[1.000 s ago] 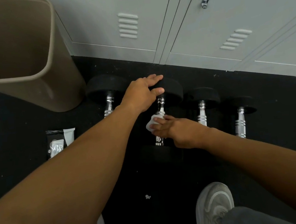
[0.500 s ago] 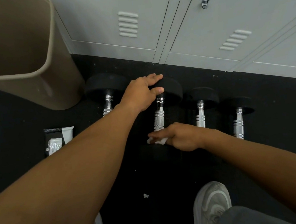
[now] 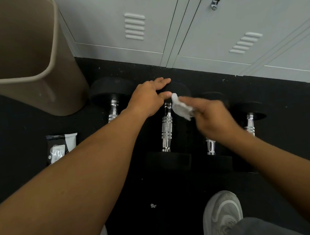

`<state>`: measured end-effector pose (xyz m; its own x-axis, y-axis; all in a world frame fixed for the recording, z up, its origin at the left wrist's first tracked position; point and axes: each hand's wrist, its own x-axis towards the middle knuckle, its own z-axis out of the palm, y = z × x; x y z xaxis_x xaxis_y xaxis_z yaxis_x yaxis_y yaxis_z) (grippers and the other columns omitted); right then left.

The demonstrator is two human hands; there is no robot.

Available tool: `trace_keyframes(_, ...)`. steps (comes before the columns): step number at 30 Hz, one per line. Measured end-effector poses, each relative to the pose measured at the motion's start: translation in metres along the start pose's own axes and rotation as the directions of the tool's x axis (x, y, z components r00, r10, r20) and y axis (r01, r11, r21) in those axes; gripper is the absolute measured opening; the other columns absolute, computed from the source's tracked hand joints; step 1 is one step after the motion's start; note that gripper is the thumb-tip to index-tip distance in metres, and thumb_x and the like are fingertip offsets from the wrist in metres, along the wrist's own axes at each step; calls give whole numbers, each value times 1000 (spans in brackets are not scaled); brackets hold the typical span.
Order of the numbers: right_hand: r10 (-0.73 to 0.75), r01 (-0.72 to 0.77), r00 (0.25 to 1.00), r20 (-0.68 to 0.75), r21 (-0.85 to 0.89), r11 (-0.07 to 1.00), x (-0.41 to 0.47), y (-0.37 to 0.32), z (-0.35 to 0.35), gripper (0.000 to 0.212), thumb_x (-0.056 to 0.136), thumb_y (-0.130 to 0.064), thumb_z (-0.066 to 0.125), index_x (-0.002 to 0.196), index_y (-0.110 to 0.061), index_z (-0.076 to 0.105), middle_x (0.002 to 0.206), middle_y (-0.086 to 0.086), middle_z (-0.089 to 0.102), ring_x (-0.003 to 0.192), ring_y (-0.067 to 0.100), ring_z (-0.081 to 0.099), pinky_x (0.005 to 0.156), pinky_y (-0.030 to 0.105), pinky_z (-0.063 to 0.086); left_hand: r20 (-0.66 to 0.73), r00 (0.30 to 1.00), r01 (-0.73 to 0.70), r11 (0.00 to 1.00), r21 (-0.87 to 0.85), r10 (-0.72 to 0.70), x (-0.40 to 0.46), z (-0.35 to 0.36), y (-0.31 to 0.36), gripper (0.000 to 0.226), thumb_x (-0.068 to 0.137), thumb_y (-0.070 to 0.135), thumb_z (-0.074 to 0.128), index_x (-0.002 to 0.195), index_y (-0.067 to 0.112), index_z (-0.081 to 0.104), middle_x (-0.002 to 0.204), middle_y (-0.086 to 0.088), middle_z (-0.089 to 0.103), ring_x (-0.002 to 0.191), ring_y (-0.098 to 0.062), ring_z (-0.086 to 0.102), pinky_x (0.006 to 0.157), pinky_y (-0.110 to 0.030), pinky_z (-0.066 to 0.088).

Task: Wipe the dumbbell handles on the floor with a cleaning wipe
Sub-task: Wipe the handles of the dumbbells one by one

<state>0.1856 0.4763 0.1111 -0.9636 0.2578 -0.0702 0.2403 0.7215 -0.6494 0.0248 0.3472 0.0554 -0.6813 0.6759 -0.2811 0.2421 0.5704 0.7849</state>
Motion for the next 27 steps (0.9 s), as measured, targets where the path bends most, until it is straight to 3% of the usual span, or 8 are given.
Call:
trace_keyframes(4, 18, 117, 916, 401, -308, 944, -10, 6, 52, 82, 79, 9, 48, 154, -16, 27, 163, -1, 19, 148, 14, 22, 112, 29, 38, 4, 1000, 3, 1000, -5, -3, -3, -3, 3, 52, 94, 34, 64, 144, 37, 48, 156, 11, 38, 147, -13, 29, 121, -34, 18)
trace_keyframes(6, 91, 83, 887, 452, -350, 933, -9, 8, 63, 83, 82, 7, 46, 156, -18, 20, 165, -5, 6, 151, 12, 8, 109, 35, 41, 7, 1000, -1, 1000, 9, 1, -4, -4, 4, 53, 95, 34, 63, 144, 36, 47, 156, 10, 38, 146, -13, 30, 120, -32, 18)
trace_keyframes(12, 91, -50, 860, 503, -93, 994, -27, 20, 43, 70, 83, 10, 44, 144, -25, 49, 154, -11, 37, 135, 8, 45, 110, 19, 37, -5, 1000, 7, 1000, 13, -7, -5, -7, 4, 52, 94, 35, 63, 144, 38, 47, 156, 11, 38, 146, -12, 31, 116, -28, 16)
trace_keyframes(14, 176, -190, 896, 409, -7, 982, -25, 21, 35, 59, 89, 7, 44, 137, -25, 58, 141, -5, 56, 118, 4, 58, 97, 8, 41, -6, 1000, 10, 1000, 25, -10, -6, -6, 6, 52, 94, 35, 63, 144, 38, 47, 156, 11, 38, 146, -12, 29, 114, -25, 10)
trace_keyframes(17, 322, -335, 940, 114, 123, 934, -14, 14, 28, 46, 96, -2, 46, 134, -22, 60, 130, -4, 64, 112, 5, 61, 99, 18, 46, -8, 1000, 9, 1000, 7, -9, -7, -2, 8, 52, 94, 33, 64, 144, 37, 48, 156, 10, 38, 147, -12, 28, 105, -19, 4)
trace_keyframes(20, 387, -381, 919, -75, 88, 920, -8, -6, 35, 50, 95, -3, 42, 140, -21, 53, 123, 5, 68, 92, 14, 67, 80, 15, 49, -13, 1000, 7, 1000, 5, -7, -6, -3, 8, 52, 94, 33, 65, 143, 37, 49, 156, 10, 39, 147, -12, 28, 110, -20, 7)
trace_keyframes(23, 421, -421, 907, -32, 8, 907, -7, -31, 61, 56, 90, -1, 42, 144, -16, 46, 139, 15, 56, 114, 36, 60, 87, 30, 47, -22, 1000, 21, 1000, 8, -21, -8, -4, 8, 52, 94, 34, 64, 143, 38, 49, 155, 11, 39, 147, -12, 29, 114, -23, 11)
trace_keyframes(27, 615, -617, 786, 57, 107, 779, 6, -39, 88, 53, 91, -6, 44, 143, -13, 38, 120, 17, 62, 104, 32, 62, 73, 29, 43, -16, 999, 34, 999, 16, -34, -9, -5, 9, 52, 95, 33, 63, 144, 38, 47, 156, 12, 38, 147, -13, 28, 119, -33, 16)
